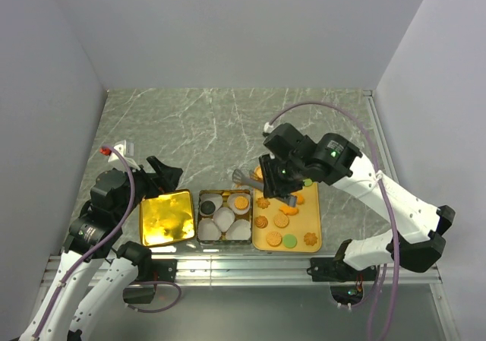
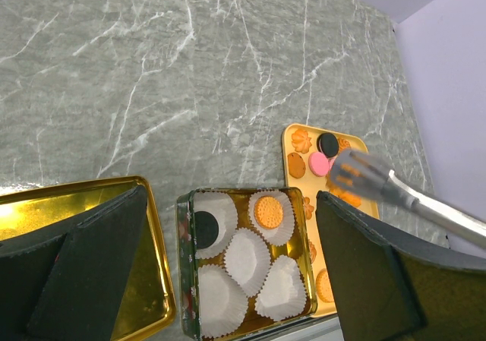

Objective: Pack the cookies

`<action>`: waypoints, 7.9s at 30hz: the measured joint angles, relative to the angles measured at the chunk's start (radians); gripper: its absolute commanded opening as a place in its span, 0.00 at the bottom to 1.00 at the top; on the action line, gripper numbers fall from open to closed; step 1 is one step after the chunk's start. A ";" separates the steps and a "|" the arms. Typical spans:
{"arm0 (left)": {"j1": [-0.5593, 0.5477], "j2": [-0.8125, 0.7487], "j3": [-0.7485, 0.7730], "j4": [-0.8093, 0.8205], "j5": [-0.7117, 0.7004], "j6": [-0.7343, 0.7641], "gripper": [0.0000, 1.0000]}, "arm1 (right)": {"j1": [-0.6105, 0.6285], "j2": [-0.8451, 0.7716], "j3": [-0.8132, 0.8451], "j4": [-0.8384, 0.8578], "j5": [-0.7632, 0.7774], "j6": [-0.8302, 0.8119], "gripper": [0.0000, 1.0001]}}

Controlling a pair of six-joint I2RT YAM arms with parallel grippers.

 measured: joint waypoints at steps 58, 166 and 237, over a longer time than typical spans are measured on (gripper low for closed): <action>0.000 -0.008 0.000 0.000 -0.015 -0.004 0.99 | 0.205 0.084 -0.264 0.266 -0.055 0.083 0.57; -0.002 -0.006 0.000 0.000 0.001 -0.003 1.00 | -0.074 -0.119 -0.216 0.006 0.070 0.068 0.37; -0.002 -0.016 0.000 0.000 0.000 -0.003 1.00 | 0.338 0.123 -0.010 0.102 0.111 0.192 0.55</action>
